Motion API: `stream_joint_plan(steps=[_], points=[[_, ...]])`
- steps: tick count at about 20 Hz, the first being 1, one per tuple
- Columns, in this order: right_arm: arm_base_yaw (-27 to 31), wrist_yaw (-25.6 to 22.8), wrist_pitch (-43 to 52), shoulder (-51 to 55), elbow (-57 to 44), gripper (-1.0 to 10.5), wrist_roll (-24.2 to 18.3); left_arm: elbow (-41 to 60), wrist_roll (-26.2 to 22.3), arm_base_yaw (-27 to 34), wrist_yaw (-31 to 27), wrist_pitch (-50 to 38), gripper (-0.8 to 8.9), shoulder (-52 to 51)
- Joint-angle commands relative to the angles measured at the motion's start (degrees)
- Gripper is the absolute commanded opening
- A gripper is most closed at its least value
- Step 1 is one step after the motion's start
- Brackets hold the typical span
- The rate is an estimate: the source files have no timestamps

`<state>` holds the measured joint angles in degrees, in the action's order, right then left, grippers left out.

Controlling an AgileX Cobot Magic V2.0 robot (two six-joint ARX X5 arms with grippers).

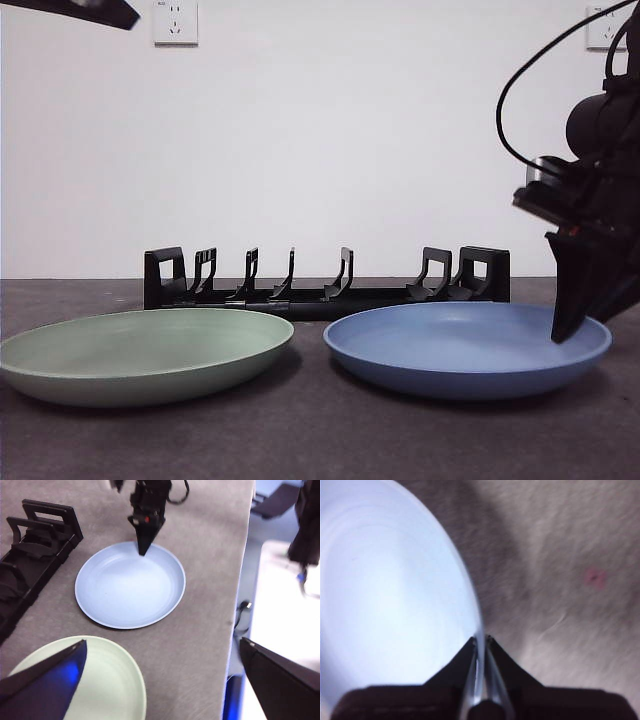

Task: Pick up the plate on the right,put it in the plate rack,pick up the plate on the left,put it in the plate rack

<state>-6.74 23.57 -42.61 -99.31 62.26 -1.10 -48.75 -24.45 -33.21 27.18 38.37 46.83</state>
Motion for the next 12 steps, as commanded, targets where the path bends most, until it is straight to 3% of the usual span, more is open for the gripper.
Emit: stream_joint_plan(steps=[1,8,12], points=[[-0.26,1.22,-4.0,2.29,4.07,-0.2,0.0,-0.22,-6.69,-3.82,-4.72,-0.66,6.13,0.96],[-3.13,3.52,-17.62,8.94,19.56,-0.2,1.16,-0.22,-21.66,-17.25,-25.57,-10.91,6.12,6.34],[-8.48,4.11,-20.41,9.27,23.15,-0.2,2.6,-0.22,-28.92,-22.05,-33.94,-16.5,5.92,10.36]])
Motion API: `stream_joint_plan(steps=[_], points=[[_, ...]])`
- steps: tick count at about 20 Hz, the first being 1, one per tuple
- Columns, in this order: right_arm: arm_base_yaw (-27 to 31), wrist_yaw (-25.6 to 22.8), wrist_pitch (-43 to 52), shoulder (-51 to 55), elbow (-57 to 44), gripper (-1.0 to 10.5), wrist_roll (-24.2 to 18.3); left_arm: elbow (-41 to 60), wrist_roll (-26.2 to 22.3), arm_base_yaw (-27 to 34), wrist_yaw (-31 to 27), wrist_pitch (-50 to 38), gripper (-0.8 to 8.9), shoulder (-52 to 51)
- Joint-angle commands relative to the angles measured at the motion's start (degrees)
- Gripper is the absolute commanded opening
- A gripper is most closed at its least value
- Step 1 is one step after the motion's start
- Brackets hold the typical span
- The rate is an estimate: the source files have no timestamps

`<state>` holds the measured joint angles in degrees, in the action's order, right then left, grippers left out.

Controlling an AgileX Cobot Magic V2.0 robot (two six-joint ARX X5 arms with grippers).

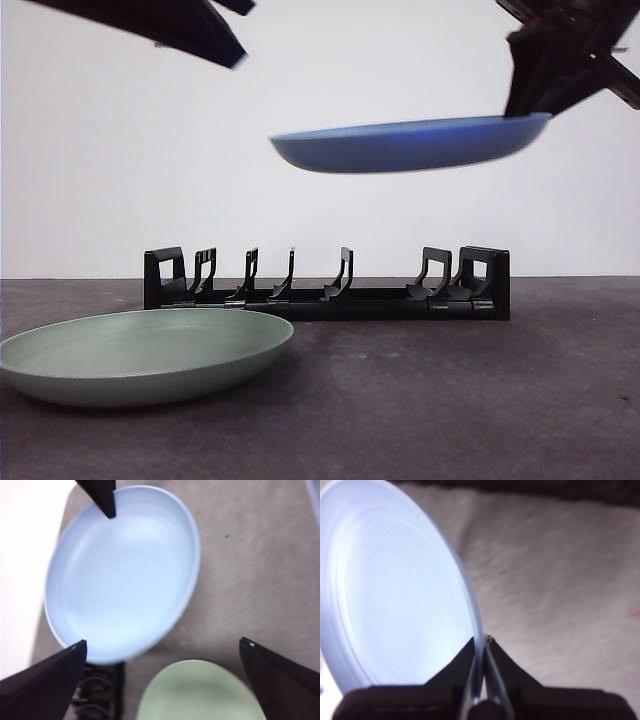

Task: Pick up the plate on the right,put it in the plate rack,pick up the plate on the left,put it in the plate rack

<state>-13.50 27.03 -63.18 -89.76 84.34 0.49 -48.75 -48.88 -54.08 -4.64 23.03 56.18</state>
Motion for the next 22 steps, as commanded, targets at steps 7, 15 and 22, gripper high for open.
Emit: stream_joint_plan(steps=[7,15,22], points=[[-6.82,0.94,1.86,-0.28,2.32,-0.2,3.89,-0.22,-6.01,-4.0,-8.55,-1.46,3.13,4.24],[-6.8,5.14,2.69,-0.17,2.32,-0.2,4.5,-0.22,-5.99,-4.0,-8.92,-0.61,0.99,4.24],[-6.8,3.61,3.26,-0.17,2.32,-0.1,4.92,-0.22,-5.35,-4.0,-8.87,1.66,-0.08,4.24]])
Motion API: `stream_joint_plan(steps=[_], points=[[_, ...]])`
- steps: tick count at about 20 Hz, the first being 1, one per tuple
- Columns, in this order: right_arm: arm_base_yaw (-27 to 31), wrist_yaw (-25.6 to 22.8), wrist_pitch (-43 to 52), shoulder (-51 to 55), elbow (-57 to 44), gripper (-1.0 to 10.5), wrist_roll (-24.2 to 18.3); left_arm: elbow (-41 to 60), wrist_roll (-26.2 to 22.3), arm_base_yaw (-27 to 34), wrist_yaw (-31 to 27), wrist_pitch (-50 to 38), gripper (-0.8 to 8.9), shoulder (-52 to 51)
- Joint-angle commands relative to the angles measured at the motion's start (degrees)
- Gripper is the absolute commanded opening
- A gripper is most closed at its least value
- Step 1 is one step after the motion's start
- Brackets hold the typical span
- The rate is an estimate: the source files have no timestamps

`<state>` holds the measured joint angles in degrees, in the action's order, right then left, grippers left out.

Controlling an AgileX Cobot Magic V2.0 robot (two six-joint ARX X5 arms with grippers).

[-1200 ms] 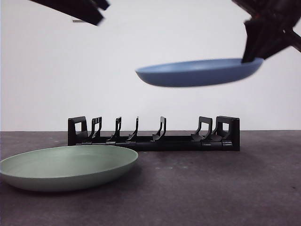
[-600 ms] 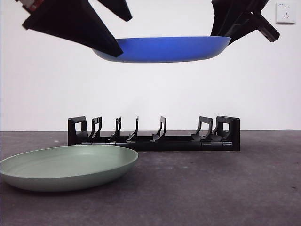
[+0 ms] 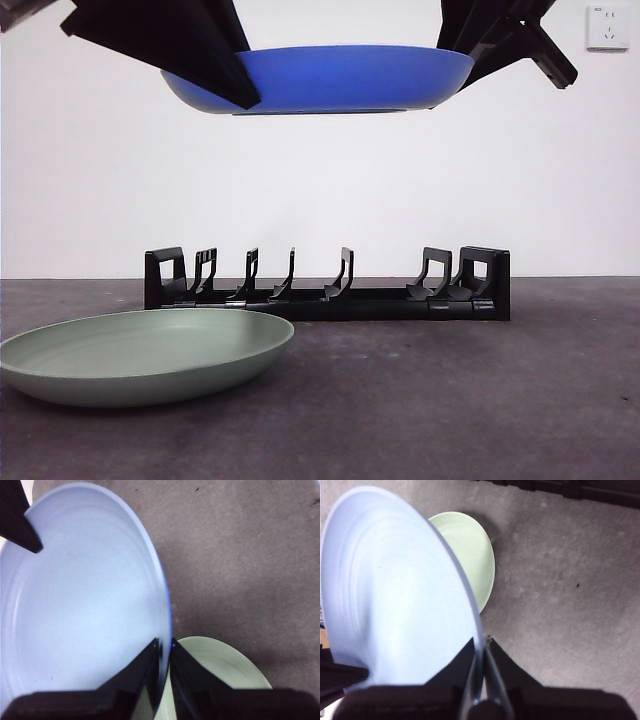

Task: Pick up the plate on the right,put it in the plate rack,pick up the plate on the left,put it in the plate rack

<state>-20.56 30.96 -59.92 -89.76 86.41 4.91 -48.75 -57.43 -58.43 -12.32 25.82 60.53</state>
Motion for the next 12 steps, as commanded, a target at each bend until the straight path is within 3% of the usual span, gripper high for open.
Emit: stream_joint_plan(steps=[1,6,9,12], points=[[0.26,-0.52,0.0,-0.17,0.24,-0.1,0.5,-0.22,3.23,0.35,-1.2,-0.94,-0.08,-0.11],[0.26,-0.5,0.9,-0.17,0.24,0.2,0.48,-0.22,6.34,-0.55,-1.2,-0.59,-0.08,-0.11],[0.31,-0.28,3.23,0.11,0.66,3.0,0.68,-0.22,8.41,-1.25,-0.33,-0.61,-0.08,-0.11],[0.39,-0.63,3.45,0.83,4.59,3.6,0.72,-0.22,11.67,-1.25,2.64,-0.72,-0.08,-0.11]])
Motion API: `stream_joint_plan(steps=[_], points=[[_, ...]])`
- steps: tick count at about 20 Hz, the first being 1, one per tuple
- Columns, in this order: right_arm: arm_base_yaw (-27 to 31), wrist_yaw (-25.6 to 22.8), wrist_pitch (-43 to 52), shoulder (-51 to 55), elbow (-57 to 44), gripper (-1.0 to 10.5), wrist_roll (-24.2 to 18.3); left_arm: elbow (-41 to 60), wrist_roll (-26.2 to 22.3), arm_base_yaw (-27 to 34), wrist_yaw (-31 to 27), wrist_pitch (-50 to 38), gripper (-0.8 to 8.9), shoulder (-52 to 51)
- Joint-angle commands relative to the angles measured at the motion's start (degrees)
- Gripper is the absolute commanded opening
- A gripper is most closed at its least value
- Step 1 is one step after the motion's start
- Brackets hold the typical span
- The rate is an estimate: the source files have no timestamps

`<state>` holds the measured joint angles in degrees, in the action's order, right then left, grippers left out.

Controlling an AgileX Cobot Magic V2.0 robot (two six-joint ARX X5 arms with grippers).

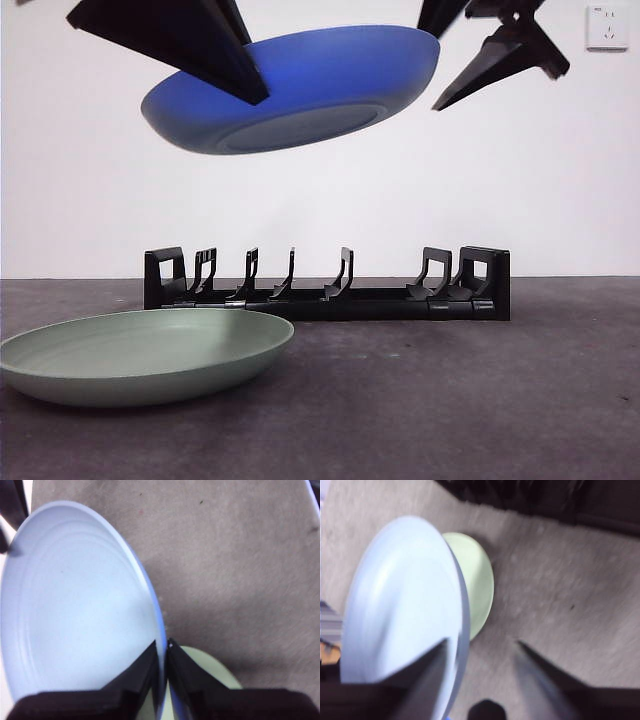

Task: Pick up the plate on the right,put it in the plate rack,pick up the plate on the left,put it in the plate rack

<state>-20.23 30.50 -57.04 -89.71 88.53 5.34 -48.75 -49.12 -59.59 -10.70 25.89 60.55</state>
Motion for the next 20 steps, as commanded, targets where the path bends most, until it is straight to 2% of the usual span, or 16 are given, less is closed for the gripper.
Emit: stream_joint_plan(steps=[1,4,6,7,11,13,16,20], points=[[0.09,-0.96,0.46,1.16,4.87,3.6,0.57,-0.22,4.33,0.13,1.46,-1.22,-0.08,-0.13],[0.52,-7.87,-0.79,3.34,14.21,3.6,0.68,-0.22,10.73,2.03,4.9,-5.29,-0.08,-0.13],[0.52,-14.6,-2.38,5.62,19.71,3.5,0.17,-0.22,18.14,5.25,8.17,-11.82,-0.08,-0.13],[0.52,-16.17,-3.37,6.91,21.59,3.5,-0.46,-0.22,22.73,7.5,10.78,-15.93,-0.08,-0.13],[0.52,-16.41,-9.44,11.82,23.52,3.5,-2.95,-0.22,44.0,18.88,20.04,-34.75,-0.08,0.48],[0.5,-16.39,-13.53,12.9,23.5,3.5,-4.02,-0.22,50.97,23.8,21.88,-40.61,-0.08,1.64],[0.31,-15.8,-16.44,13.14,23.47,3.5,-4.5,-0.22,55.23,27.85,24.57,-44.5,-0.08,3.91],[0.31,-12.22,-18.03,12.9,23.37,3.5,-4.7,-0.22,59.89,31.58,25.99,-49.59,-0.08,8.83]])
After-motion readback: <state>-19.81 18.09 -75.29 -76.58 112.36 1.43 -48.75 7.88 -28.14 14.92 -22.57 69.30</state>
